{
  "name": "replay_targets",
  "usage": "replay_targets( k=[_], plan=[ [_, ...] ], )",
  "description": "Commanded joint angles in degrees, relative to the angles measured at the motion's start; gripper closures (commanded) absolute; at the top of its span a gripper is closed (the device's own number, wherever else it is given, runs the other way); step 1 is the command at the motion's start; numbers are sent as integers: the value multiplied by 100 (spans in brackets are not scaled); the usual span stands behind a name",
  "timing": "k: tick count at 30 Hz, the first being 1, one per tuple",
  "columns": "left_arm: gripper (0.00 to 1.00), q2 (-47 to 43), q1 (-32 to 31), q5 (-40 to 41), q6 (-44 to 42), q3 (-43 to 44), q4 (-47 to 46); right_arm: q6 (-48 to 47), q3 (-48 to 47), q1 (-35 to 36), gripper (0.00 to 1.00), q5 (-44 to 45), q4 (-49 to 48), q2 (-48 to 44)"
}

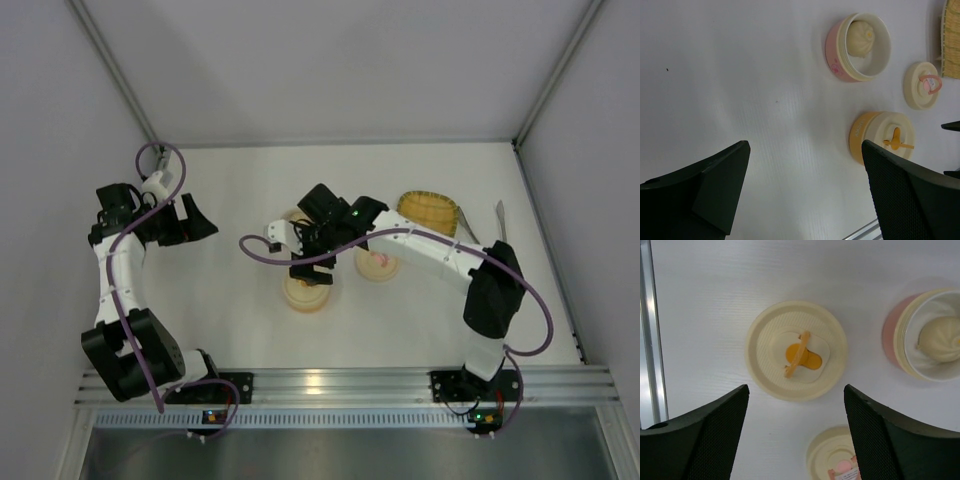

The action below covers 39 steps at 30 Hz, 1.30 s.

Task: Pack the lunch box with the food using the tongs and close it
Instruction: Close the box lid on the packing box.

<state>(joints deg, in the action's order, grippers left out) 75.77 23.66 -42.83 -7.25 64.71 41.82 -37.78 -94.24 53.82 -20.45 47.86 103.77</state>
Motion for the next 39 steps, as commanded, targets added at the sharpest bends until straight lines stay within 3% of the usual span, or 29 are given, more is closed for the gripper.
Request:
replay_targets(
  k=[1,5,9,13,30,36,39],
  plan=[
    [2,-9,42,-129,-49,33,-43,1084,-23,-30,25,513,-278,19],
    [2,26,42,-68,39,51,-95,2386,-754,-30,38,673,444,522],
    [2,70,42,-112,188,51,-192,3486,-579,128,37,1628,269,452],
    [2,122,42,-121,285,59,-218,4339,-560,164,36,1746,215,495],
    [2,123,42,-24,303,42,-280,4824,-824,471,39,1790,251,1058],
    [2,87,42,20,241,-11,-289,4920,-859,463,49,1737,286,1233],
    [2,87,42,11,250,-37,-289,4964,-938,471,63,1685,321,1304]
  ],
)
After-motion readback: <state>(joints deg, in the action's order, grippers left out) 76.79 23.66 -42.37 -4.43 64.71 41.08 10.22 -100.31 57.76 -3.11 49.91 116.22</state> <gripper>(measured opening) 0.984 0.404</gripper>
